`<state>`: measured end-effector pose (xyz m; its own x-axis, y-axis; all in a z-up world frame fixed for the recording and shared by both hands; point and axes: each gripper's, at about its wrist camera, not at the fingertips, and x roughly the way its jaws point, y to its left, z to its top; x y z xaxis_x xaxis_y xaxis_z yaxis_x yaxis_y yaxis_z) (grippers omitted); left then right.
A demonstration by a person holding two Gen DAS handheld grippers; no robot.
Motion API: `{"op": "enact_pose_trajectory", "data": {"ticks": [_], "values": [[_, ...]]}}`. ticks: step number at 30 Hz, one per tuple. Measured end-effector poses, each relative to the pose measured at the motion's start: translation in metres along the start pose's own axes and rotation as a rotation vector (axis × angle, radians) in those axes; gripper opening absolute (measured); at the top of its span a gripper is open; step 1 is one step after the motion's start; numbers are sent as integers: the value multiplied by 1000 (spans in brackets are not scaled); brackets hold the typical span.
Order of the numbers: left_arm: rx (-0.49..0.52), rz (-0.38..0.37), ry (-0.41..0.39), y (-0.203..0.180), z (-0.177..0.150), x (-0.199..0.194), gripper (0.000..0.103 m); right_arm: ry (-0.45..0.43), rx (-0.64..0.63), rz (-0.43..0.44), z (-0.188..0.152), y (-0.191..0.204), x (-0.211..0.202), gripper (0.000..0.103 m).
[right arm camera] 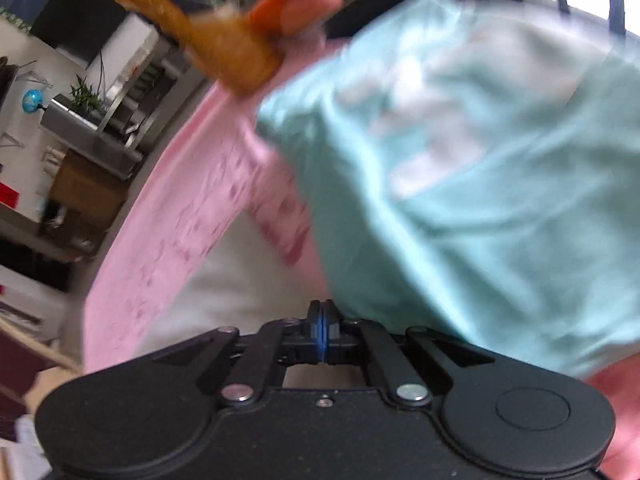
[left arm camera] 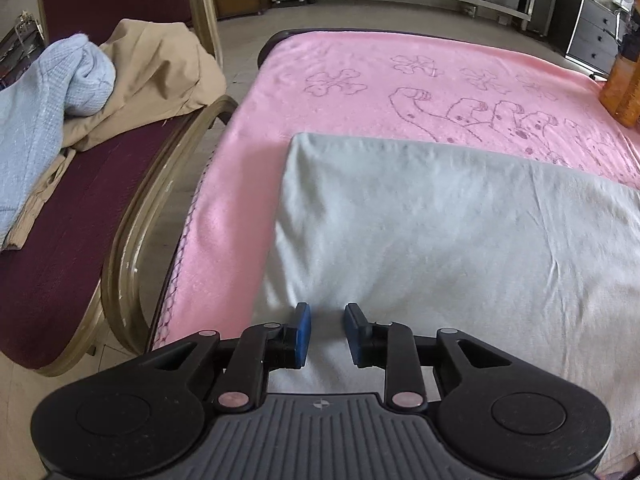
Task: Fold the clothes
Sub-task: 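Press the folded hoodie flat with both open grippers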
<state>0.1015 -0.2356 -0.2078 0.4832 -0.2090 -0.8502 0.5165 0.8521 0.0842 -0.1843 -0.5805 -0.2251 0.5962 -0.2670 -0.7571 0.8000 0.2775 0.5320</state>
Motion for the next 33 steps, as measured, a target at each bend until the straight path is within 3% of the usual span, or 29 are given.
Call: {"op": "enact_pose_trajectory", "data": {"ticks": [3,5,9,12,14,17,20,22,26,29,33], "values": [[-7,6,2,2,-4,-6,25,-14,-59,5,-7,5,-14,9],[-17,-10,-7,6,-6,-12,20,-19,-77,66,-13,10,-22,16],[-18,-68,-32,7,-10,-21,21,166,-123,276,-21,29,-5,18],[-20,5,37,6,-15,-11,27,156,-133,186,-20,18,-13,16],[-39,32,42,12,-19,-14,27,147,-140,123,-20,11,-19,3],[-98,83,63,27,-31,-23,30,133,-149,29,-19,0,-27,3],[-128,189,73,37,-42,-34,23,120,-159,-65,-18,-11,-35,3],[-180,181,41,48,-46,-47,22,105,-150,-40,-23,-18,-51,5],[-260,108,-39,60,-50,-70,22,27,-147,37,-36,-22,-80,21],[-207,68,-54,47,-48,-68,22,18,-177,104,-41,-15,-83,22],[-92,28,-64,19,-45,-60,22,70,-198,156,-47,7,-60,22]]}}
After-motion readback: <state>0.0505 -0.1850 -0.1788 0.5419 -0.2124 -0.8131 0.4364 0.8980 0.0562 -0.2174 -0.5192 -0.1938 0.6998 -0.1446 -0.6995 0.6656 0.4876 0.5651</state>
